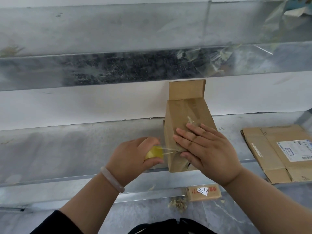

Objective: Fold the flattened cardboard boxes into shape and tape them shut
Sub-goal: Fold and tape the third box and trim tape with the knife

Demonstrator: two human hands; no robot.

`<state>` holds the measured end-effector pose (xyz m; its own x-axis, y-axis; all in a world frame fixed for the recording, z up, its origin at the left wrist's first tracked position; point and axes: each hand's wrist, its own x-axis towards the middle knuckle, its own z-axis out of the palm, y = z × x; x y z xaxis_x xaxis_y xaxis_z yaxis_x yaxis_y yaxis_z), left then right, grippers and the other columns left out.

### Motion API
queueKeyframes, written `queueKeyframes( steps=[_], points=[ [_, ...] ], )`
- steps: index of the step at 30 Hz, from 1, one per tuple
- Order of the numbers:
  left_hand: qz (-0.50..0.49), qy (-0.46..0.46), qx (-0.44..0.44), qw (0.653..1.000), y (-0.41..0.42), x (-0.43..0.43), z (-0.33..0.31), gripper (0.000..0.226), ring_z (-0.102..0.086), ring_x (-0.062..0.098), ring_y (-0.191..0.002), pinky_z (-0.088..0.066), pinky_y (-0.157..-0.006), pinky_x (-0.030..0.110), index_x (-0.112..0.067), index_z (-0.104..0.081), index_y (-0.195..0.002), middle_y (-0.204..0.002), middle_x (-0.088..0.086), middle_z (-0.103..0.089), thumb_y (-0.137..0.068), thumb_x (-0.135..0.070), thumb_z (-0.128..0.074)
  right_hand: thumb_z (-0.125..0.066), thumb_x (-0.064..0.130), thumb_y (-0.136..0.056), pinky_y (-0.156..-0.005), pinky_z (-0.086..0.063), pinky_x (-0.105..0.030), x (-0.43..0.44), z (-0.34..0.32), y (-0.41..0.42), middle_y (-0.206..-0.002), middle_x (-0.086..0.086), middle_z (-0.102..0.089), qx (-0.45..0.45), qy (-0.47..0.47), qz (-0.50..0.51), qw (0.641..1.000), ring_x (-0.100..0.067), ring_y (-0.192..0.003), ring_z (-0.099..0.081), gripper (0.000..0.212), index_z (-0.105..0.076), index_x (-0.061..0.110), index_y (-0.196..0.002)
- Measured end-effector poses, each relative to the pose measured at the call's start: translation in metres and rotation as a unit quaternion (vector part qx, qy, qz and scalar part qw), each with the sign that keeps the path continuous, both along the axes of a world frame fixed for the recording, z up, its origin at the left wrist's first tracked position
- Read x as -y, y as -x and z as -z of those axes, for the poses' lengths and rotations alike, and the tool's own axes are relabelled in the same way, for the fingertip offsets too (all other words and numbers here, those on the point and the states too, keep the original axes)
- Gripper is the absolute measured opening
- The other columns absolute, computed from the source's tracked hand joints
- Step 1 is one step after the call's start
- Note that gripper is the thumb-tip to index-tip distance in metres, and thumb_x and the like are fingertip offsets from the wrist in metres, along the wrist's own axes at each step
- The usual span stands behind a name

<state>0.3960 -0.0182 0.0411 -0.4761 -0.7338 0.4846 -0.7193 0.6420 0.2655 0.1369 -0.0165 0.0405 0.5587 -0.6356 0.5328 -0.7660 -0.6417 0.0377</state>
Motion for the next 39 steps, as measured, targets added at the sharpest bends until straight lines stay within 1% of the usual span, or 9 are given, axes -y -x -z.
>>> queueKeyframes(
  steps=[7,16,19,22,24,27,33,36,39],
  points=[
    [-0.025,-0.049,-0.073,0.996,0.006,-0.009,0.011,0.036,-0.063,0.002,-0.091,-0.046,-0.081,0.017,-0.025,-0.074,-0.101,-0.106,-0.015,-0.070,-0.087,-0.051,-0.055,-0.050,0.044,-0.101,-0.104,-0.045,-0.045,0.000,0.000,-0.001,-0.141,0.009,-0.055,0.009,0.012,0.002,1.000,-0.018,-0.133,-0.051,0.040,-0.059,0.027,-0.136],
    [-0.054,-0.084,-0.114,0.988,0.025,-0.015,0.006,0.020,-0.058,-0.002,-0.083,-0.038,-0.079,0.005,-0.026,-0.075,-0.084,-0.090,-0.020,-0.068,-0.088,-0.036,-0.057,-0.044,0.045,-0.102,-0.109,-0.041,-0.040,0.001,-0.007,0.001,-0.142,0.005,-0.055,0.005,-0.012,-0.024,1.000,-0.017,-0.133,-0.051,0.042,-0.058,0.025,-0.137],
    [-0.048,-0.099,-0.106,0.988,0.026,-0.013,0.002,0.020,-0.058,-0.002,-0.081,-0.038,-0.078,0.005,-0.027,-0.073,-0.082,-0.088,-0.022,-0.067,-0.088,-0.036,-0.056,-0.034,0.037,-0.104,-0.106,-0.038,-0.023,-0.006,-0.022,0.012,-0.137,0.009,-0.058,0.222,-0.075,0.003,0.972,-0.009,-0.123,-0.054,0.041,-0.055,0.023,-0.136],
    [-0.055,-0.118,-0.110,0.985,0.027,-0.016,0.001,0.024,-0.059,-0.005,-0.083,-0.041,-0.076,0.007,-0.029,-0.073,-0.081,-0.088,-0.023,-0.067,-0.088,-0.040,-0.054,-0.034,0.032,-0.103,-0.104,-0.042,-0.027,0.006,-0.010,0.037,-0.127,0.012,-0.062,0.485,-0.141,0.203,0.839,-0.007,-0.121,-0.055,0.039,-0.060,0.024,-0.130],
    [-0.060,-0.126,-0.115,0.984,0.027,-0.018,0.003,0.026,-0.060,-0.006,-0.085,-0.045,-0.076,0.012,-0.029,-0.075,-0.084,-0.090,-0.024,-0.067,-0.087,-0.042,-0.053,-0.037,0.027,-0.104,-0.109,-0.037,-0.035,0.027,0.015,0.059,-0.139,-0.002,-0.056,0.402,-0.266,0.356,0.801,-0.018,-0.129,-0.050,0.039,-0.053,0.019,-0.139],
    [-0.054,-0.133,-0.118,0.983,0.027,-0.021,0.004,0.027,-0.059,-0.008,-0.087,-0.045,-0.079,0.010,-0.028,-0.076,-0.087,-0.092,-0.025,-0.066,-0.086,-0.042,-0.053,-0.040,0.024,-0.104,-0.114,-0.030,-0.040,0.040,0.055,0.076,-0.153,-0.006,-0.040,0.159,-0.403,0.401,0.807,-0.025,-0.138,-0.037,0.048,-0.034,0.015,-0.151],
    [-0.056,-0.141,-0.119,0.981,0.028,-0.020,0.002,0.026,-0.060,-0.008,-0.087,-0.045,-0.078,0.010,-0.030,-0.076,-0.087,-0.092,-0.026,-0.065,-0.085,-0.043,-0.053,-0.056,0.024,-0.096,-0.083,-0.050,-0.034,0.036,0.078,0.077,-0.111,-0.001,-0.061,0.019,-0.330,0.443,0.834,-0.018,-0.093,-0.054,0.019,-0.055,0.019,-0.115],
    [-0.049,-0.143,-0.111,0.982,0.028,-0.019,0.001,0.026,-0.060,-0.008,-0.086,-0.045,-0.076,0.010,-0.030,-0.076,-0.086,-0.091,-0.026,-0.065,-0.086,-0.043,-0.052,-0.066,0.016,-0.090,-0.080,-0.050,-0.031,0.031,0.084,0.072,-0.108,-0.004,-0.061,0.050,-0.358,0.436,0.824,-0.016,-0.085,-0.052,0.028,-0.054,0.017,-0.115],
    [-0.047,-0.148,-0.117,0.981,0.026,-0.020,0.001,0.026,-0.059,-0.008,-0.085,-0.043,-0.074,0.008,-0.029,-0.075,-0.085,-0.091,-0.025,-0.065,-0.086,-0.042,-0.053,-0.055,0.011,-0.097,-0.064,-0.049,-0.024,0.016,0.069,0.061,-0.107,-0.008,-0.062,0.255,-0.369,0.443,0.776,-0.014,-0.076,-0.058,0.034,-0.051,0.011,-0.130]
  ],
)
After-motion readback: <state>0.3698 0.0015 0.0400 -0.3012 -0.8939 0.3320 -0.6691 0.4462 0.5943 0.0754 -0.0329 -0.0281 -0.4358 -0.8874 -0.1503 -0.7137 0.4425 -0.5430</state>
